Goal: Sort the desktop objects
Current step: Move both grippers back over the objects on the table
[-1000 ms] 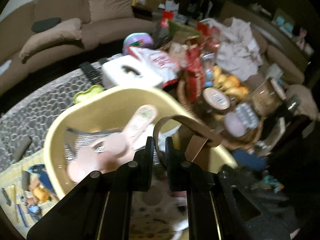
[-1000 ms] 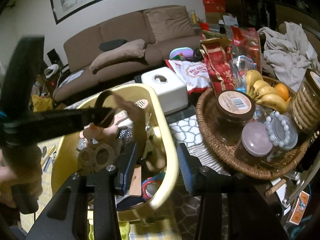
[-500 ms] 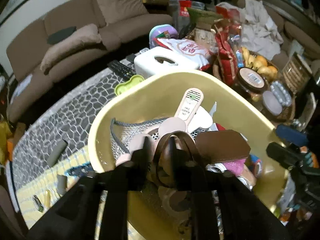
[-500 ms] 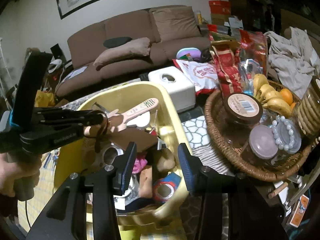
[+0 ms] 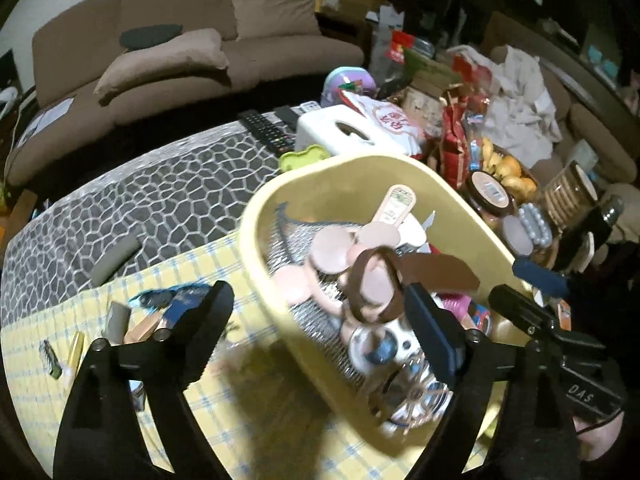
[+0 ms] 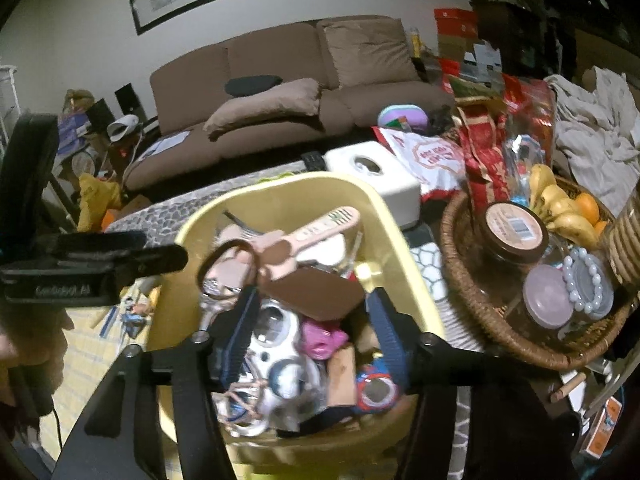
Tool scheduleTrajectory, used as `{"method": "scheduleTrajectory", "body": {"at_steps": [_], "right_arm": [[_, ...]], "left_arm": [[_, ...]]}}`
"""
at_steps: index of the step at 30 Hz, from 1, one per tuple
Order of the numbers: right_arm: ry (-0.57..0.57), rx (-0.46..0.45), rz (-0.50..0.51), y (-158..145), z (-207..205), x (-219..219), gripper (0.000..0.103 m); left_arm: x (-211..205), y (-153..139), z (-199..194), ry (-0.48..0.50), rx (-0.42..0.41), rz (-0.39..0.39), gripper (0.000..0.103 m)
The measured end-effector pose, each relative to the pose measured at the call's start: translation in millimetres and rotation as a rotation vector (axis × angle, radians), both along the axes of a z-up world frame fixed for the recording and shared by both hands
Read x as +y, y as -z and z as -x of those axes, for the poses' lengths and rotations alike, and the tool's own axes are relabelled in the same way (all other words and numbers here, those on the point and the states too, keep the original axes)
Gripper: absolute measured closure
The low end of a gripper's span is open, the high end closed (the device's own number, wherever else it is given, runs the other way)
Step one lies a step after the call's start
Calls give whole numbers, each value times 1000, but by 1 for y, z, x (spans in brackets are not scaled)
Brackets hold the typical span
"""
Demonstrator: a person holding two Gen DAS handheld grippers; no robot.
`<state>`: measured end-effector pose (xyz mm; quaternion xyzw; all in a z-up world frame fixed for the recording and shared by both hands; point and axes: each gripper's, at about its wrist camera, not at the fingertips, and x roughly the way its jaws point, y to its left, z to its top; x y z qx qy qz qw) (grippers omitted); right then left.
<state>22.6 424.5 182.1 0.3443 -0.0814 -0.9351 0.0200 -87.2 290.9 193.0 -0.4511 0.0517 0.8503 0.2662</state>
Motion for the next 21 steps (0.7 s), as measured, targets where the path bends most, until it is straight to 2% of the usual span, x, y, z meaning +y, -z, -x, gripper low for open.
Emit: {"method": "scheduleTrajectory", "body": {"at_steps": [4, 7, 15, 19, 21], "right_arm": [[-21, 15, 5, -8, 4, -17, 25], [-42, 16, 4, -11, 7, -31, 24], [-138, 8, -15, -14, 18, -91, 14], [-163, 2, -23, -12, 22, -111, 0], [-171, 1, -25, -12, 24, -118, 1]], "left_arm": [[-28, -1, -9, -37, -6, -8, 7], [-52, -1, -15, -70, -9, -5, 1], [-119, 1, -26, -168, -16, 2, 0], [-151, 3, -31, -212, -17, 2, 0], [-167, 5, -33, -235, -16, 2, 0]]}}
